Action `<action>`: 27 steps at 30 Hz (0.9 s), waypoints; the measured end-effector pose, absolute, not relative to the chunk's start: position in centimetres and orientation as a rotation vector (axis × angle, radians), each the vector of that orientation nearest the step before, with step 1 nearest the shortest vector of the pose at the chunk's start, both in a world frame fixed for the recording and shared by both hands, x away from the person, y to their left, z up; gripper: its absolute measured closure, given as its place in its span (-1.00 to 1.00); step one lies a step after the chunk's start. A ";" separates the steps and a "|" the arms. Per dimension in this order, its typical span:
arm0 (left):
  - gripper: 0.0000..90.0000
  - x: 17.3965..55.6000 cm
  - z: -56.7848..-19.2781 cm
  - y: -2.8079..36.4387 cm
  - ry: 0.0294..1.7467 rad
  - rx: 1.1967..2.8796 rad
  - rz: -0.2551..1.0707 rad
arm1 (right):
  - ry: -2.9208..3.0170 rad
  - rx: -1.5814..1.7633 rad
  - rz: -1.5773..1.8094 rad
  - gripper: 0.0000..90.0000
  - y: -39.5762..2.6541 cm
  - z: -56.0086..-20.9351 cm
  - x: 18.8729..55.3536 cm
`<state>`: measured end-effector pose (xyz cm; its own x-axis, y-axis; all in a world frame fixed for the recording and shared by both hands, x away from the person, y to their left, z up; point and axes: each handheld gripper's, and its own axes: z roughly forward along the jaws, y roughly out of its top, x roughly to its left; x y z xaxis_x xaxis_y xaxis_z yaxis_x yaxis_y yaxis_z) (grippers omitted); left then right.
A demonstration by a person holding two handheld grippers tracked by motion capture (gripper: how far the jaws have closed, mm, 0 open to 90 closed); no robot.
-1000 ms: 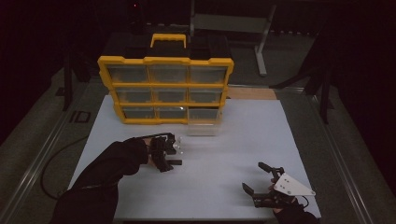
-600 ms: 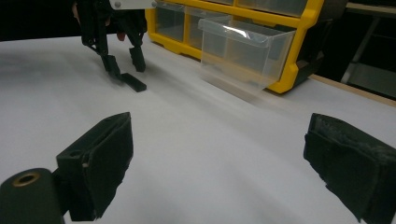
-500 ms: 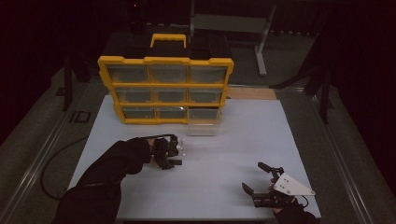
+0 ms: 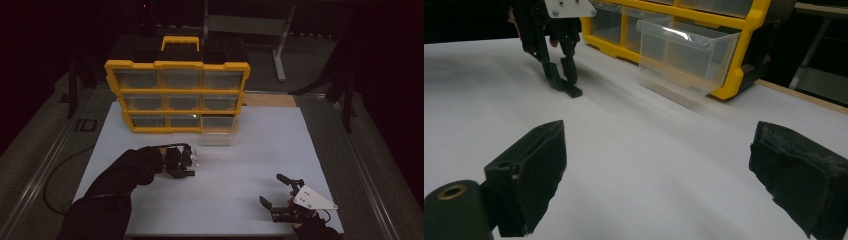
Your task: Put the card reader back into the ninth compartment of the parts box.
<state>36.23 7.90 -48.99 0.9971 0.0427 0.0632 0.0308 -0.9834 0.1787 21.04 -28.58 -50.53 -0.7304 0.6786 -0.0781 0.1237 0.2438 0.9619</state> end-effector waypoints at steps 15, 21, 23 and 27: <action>0.66 36.1 -48.3 8.0 0.076 2.955 0.043 | 2.033 0.731 1.507 -0.81 -28.6 -50.5 21.0; 0.66 35.9 -47.3 7.7 0.072 2.946 0.028 | 2.030 0.733 1.507 -0.81 -28.6 -50.5 21.0; 0.66 35.8 -47.0 7.5 0.069 2.945 0.025 | 2.029 0.733 1.510 -0.81 -28.6 -50.5 21.0; 0.66 35.5 -46.6 6.9 0.048 2.946 0.021 | 2.029 0.737 1.509 -0.81 -28.6 -50.5 21.0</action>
